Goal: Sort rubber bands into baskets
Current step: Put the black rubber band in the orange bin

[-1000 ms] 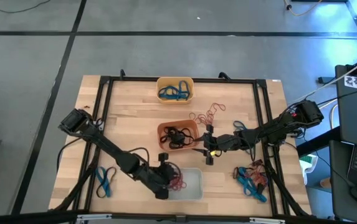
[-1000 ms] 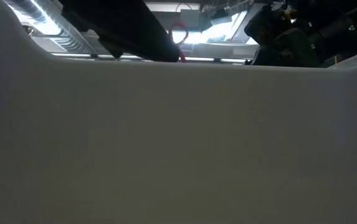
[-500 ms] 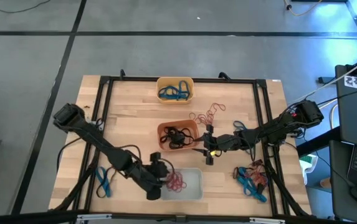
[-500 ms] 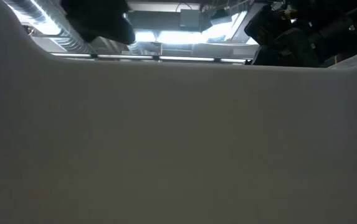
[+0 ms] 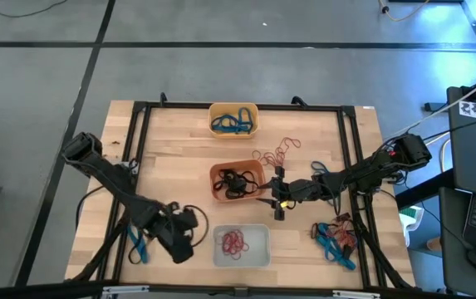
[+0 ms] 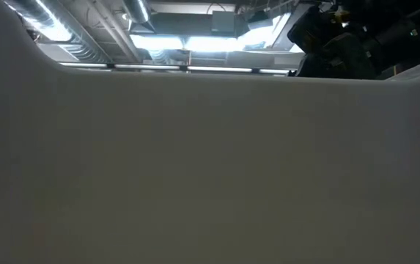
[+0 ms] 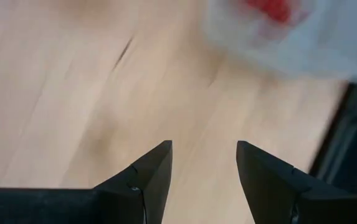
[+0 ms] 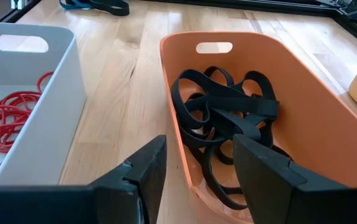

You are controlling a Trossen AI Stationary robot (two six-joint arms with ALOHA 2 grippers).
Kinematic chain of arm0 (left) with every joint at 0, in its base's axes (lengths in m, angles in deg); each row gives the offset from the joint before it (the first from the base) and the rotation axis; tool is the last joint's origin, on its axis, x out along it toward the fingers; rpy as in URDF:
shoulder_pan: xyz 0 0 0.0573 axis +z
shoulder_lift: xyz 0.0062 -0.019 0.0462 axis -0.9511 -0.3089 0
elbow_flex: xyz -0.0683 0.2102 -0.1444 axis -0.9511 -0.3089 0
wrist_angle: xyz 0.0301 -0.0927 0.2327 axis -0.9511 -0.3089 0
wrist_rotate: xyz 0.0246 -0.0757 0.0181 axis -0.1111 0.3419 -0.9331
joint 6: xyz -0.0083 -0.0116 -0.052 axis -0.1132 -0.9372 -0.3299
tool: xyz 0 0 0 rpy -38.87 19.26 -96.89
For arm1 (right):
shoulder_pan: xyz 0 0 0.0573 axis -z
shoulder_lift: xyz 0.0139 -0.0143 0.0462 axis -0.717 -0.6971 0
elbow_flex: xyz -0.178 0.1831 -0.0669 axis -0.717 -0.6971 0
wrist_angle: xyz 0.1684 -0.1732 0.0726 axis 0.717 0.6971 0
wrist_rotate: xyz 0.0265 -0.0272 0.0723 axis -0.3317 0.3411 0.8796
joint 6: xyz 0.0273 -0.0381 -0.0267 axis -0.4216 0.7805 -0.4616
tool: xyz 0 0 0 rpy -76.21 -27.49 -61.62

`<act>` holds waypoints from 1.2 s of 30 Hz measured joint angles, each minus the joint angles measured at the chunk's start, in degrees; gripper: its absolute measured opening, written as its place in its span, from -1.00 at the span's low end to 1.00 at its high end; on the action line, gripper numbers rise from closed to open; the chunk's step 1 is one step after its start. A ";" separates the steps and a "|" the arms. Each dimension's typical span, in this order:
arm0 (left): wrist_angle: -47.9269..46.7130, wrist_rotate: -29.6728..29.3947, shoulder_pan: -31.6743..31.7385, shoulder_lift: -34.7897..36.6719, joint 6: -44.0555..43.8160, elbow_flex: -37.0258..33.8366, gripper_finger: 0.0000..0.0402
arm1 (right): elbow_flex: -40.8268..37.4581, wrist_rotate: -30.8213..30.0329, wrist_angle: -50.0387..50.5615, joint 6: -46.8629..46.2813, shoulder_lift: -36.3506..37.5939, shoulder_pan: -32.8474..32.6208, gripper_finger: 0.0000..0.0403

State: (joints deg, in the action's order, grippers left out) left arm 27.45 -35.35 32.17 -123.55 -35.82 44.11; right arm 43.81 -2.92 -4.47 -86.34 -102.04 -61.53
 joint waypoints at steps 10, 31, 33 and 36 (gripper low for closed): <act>-14.95 7.40 -5.65 -0.02 -30.27 -3.02 -0.13 | 0.00 0.02 -0.03 -0.02 0.00 0.00 -0.10; -5.81 13.86 -8.94 -0.06 -42.20 -16.81 -0.16 | 0.00 0.02 -0.04 -0.02 0.00 0.00 -0.10; -5.68 13.88 -8.96 -0.08 -41.52 -17.29 -0.22 | 0.00 0.02 -0.03 -0.02 0.00 0.00 -0.10; -4.89 13.88 -8.93 -0.08 -40.29 -17.29 -0.36 | 0.00 0.02 -0.03 -0.02 0.00 0.00 -0.10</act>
State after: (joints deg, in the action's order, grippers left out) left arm 22.56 -21.47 23.23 -123.64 -76.11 26.82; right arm 43.81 -2.89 -4.50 -86.36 -102.04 -61.53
